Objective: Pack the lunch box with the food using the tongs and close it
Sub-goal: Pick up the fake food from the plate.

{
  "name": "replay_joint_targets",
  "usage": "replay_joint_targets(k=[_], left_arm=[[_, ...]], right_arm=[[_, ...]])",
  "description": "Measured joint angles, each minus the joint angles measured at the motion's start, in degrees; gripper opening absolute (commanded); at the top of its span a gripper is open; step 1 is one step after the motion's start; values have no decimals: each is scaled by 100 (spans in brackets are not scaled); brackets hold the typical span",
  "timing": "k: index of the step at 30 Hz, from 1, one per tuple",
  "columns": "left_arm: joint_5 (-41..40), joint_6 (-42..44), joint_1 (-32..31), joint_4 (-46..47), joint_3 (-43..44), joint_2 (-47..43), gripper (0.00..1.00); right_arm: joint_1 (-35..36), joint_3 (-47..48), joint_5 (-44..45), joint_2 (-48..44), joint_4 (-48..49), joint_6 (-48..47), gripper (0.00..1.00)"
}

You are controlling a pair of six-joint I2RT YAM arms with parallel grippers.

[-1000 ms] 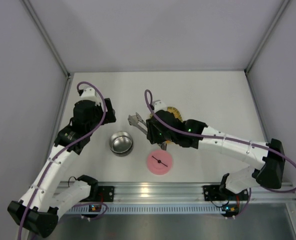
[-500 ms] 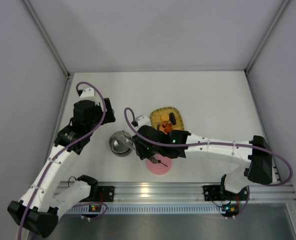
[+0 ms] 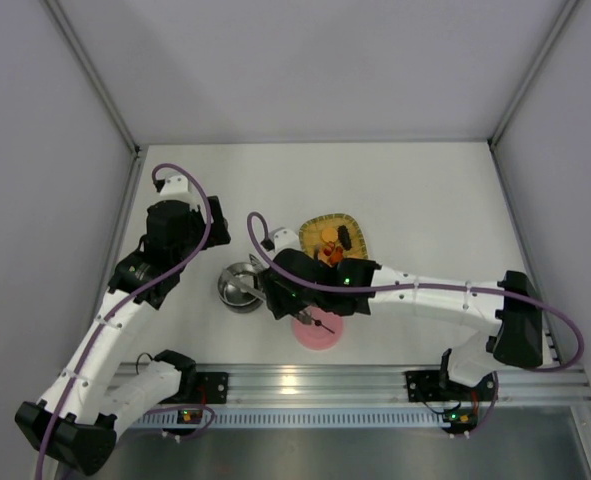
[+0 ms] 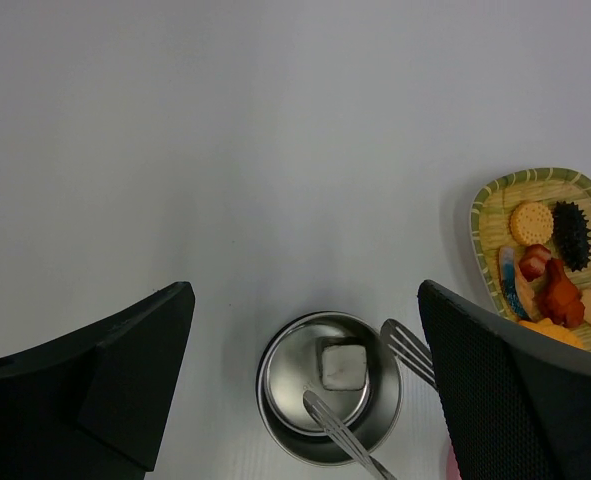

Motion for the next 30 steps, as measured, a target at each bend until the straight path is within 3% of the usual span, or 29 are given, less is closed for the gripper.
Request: replay_joint_targets(k=[11,21,30], left_arm=[[0,0,0,0,0,-2,98],[7,0,0,0,0,-4,99],[11,0,0,0,0,-4,99]], right_arm=[[-129,101,651,-472,-343,-4,53],[-1888,-859,1150,-1554,-549,17,50],[-2232,-1156,1440,-1228,-686,17,47]])
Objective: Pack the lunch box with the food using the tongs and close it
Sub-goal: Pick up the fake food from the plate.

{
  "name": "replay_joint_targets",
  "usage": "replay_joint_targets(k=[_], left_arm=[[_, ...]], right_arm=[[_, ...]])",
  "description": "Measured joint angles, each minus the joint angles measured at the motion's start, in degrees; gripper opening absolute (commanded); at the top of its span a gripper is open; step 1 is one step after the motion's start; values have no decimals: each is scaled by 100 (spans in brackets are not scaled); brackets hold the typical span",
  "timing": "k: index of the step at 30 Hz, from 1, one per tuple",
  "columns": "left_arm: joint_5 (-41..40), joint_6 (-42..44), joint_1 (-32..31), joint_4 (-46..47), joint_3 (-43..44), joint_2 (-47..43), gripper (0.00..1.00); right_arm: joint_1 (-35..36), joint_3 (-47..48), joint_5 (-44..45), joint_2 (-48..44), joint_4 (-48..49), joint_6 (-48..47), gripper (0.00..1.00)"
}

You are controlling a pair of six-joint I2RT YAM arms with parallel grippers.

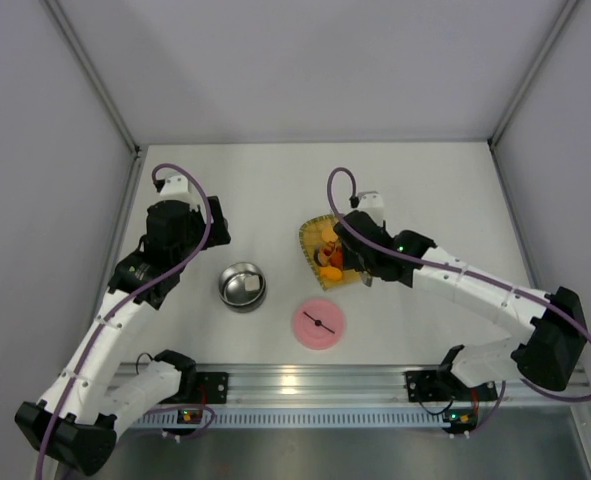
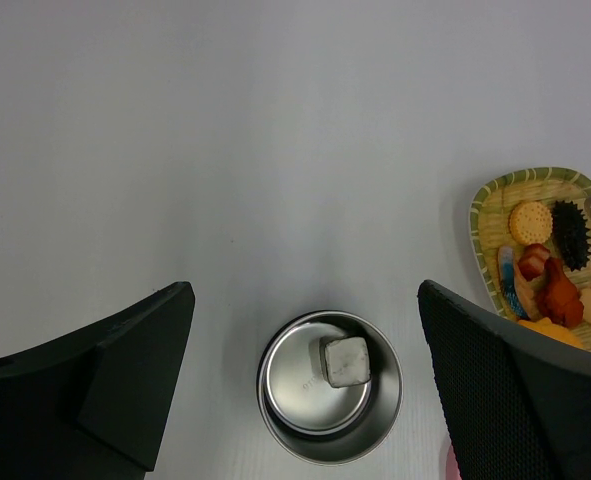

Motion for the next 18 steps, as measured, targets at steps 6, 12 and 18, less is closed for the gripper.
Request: replay_joint_targets(k=[6,12,18], left_arm=[[0,0,0,0,0,0,99],[0,0,0,0,0,0,99],[2,0,0,0,0,0,98]], right_arm=[[-81,-199,17,138,4,0,45],[-94,-372,-20,203,50,-2,43],[-98,-446,-131,321,103,-7,41]])
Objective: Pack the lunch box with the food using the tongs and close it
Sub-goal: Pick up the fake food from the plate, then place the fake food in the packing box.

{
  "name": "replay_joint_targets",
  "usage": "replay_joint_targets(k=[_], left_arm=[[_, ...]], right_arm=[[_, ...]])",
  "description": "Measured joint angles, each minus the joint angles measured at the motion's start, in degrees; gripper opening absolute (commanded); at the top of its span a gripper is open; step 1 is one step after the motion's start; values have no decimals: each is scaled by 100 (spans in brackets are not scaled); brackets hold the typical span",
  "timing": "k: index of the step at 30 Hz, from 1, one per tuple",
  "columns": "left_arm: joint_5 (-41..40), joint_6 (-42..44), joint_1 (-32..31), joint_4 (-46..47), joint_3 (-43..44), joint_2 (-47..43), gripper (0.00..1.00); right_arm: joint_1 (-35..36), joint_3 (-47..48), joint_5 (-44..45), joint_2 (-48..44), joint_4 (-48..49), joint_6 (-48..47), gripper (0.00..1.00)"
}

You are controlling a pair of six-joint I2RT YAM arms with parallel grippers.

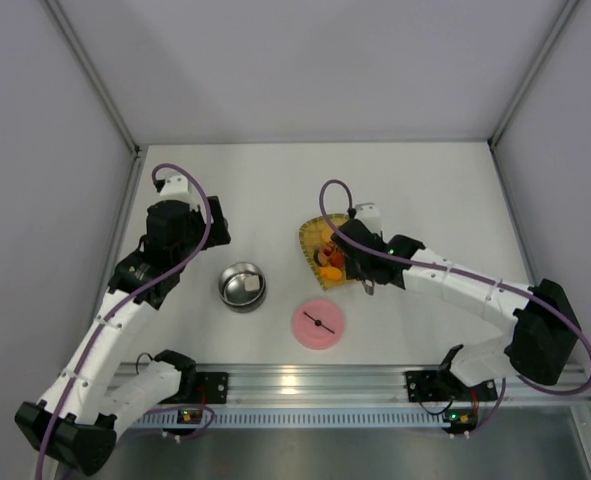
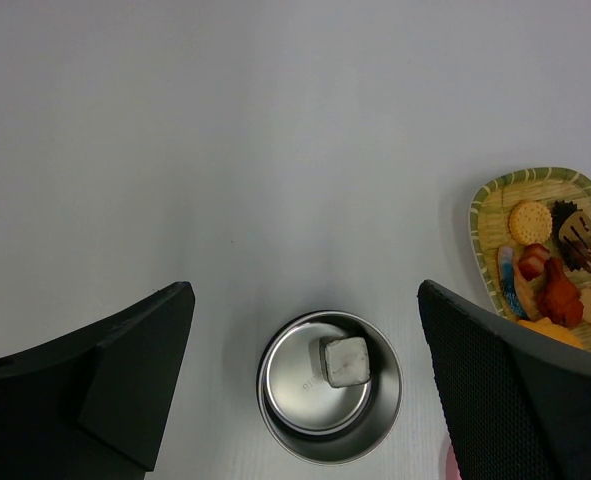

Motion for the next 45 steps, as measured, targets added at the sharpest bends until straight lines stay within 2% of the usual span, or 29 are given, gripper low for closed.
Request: replay_joint_targets(k=[6,13,21,32,38,45], left_arm=[[13,0,0,0,0,0,99],[13,0,0,0,0,0,98],[13,2,0,0,0,0,99],[15,0,0,0,0,0,99],[13,0,0,0,0,0,99],[13,0,0,0,0,2,98]], right_arm=[[0,-79,-111,94,68,-20,38],[0,-83,-199,157,90,-37,27],[0,-52,-192,87,28,-42,20],[57,511,-133,-540,-181,-129,17],[785,817,-188,-439,-197,-116,17],[1891,1523,-614,356,-13,-61,17]])
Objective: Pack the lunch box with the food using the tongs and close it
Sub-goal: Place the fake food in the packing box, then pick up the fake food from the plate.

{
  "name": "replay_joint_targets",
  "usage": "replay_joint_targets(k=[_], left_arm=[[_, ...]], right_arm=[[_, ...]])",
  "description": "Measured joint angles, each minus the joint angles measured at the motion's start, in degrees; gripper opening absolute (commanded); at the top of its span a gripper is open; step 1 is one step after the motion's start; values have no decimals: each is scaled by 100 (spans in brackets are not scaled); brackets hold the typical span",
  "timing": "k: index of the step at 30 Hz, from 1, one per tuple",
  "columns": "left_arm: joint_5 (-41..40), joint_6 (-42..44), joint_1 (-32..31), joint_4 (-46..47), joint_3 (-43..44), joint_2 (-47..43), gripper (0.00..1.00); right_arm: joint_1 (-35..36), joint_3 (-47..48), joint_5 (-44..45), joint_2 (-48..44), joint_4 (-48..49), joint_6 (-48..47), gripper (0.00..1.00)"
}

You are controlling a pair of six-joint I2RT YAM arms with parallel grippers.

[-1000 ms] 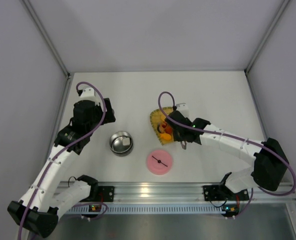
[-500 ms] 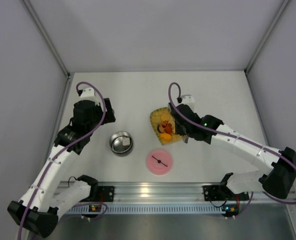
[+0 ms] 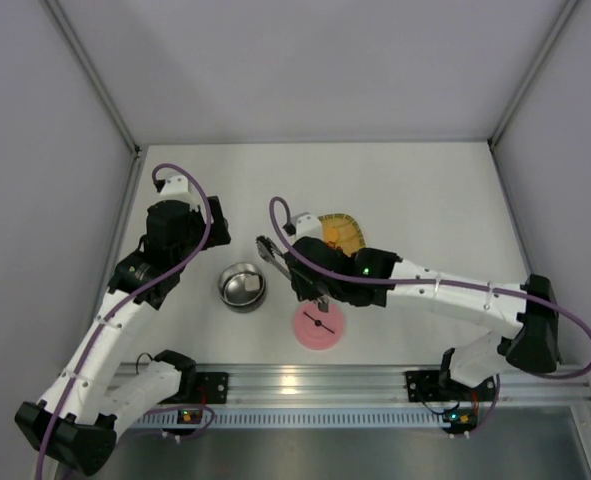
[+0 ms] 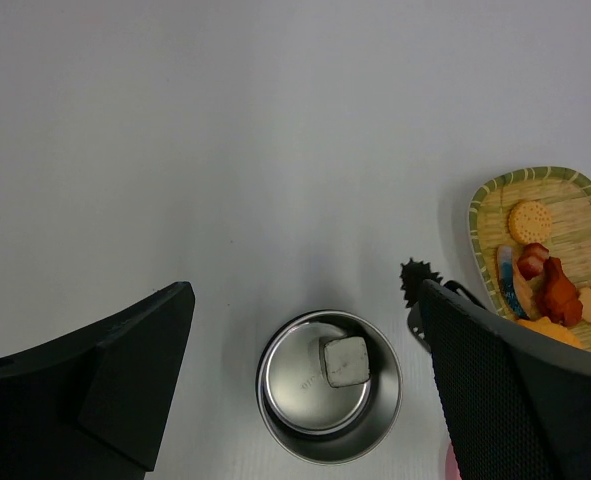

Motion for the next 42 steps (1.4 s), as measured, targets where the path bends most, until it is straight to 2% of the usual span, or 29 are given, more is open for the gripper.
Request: replay_joint_targets(k=[11,18,22,36,42], left_arm=[[0,0,0,0,0,0,99],[0,0,0,0,0,0,99],[0,0,0,0,0,0,99],[0,0,0,0,0,0,99],[-2,0,0,0,0,0,98]], right_arm=[[605,341,-417,857,197,50,19],[710,446,-494,918,302,87,38],[713,450,-494,918,310,90,42],[695,483,-203,855,264,87,45],[326,195,79,125,197,98,45]])
